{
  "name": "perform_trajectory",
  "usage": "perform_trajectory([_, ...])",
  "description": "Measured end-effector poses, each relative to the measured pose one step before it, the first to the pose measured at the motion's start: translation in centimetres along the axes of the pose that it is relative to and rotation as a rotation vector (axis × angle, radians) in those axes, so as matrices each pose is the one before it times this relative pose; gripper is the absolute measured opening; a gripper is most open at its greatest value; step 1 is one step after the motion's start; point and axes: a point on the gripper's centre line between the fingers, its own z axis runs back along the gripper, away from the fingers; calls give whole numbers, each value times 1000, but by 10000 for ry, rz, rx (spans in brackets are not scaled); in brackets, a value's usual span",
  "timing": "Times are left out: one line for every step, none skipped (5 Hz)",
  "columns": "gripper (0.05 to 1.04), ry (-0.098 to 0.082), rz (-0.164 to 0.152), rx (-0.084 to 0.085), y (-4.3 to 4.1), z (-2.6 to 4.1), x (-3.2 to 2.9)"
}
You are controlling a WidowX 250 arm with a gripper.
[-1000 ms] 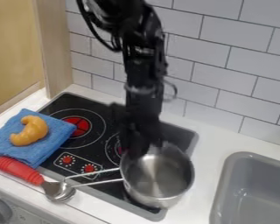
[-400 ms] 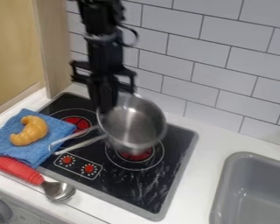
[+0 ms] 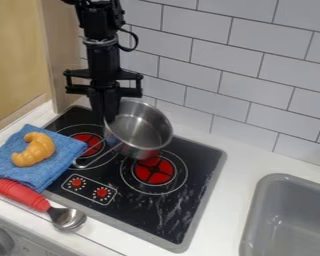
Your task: Take the silver pan and put it between the two burners
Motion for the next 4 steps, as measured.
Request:
perform_trajectory([54, -219, 771, -127, -135, -407, 1415])
perform_trajectory([54, -3, 1199, -90, 910, -962, 1107])
perform_trajectory([54, 58, 361, 119, 454, -689, 670])
perform_trajectory([54, 19, 71, 102, 198, -116, 50])
